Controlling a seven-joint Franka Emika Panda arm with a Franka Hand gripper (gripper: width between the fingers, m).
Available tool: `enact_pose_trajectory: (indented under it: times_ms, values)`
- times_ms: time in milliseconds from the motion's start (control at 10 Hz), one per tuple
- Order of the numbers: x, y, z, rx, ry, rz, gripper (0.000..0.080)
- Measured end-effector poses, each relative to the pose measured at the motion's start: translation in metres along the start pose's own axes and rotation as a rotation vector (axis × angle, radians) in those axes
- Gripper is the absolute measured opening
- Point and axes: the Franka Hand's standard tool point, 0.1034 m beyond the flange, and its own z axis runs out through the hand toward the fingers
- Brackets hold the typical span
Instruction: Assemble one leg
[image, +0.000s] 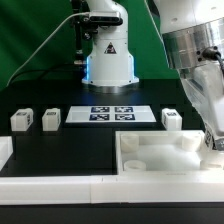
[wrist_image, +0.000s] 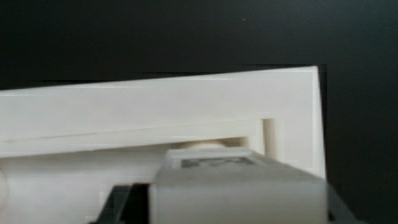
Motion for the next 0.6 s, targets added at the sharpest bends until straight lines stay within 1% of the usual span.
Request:
enact_pose_trajectory:
  times_ms: [100, 200, 300, 400, 500, 600]
  values:
    - [-0.0010, 0.0005, 0.0002, -0.002, 0.000, -0.055, 0.0384]
    - [-0.0051, 0.0024, 0.0006, -0.010, -0.001, -0.125, 0.0384]
    - [-0.0060, 0.0037, 0.0009, -0.019, 0.004, -0.274, 0.0574]
    - [-0.0055, 0.0042, 0.0010, -0.026, 0.014, -0.448, 0.0632]
    - [-0.0064, 0.0046, 0.0013, -0.032, 0.024, -0.557, 0.0632]
    - [-0.0049, 0.0028, 0.0008, -0.024, 0.029, -0.706, 0.0647]
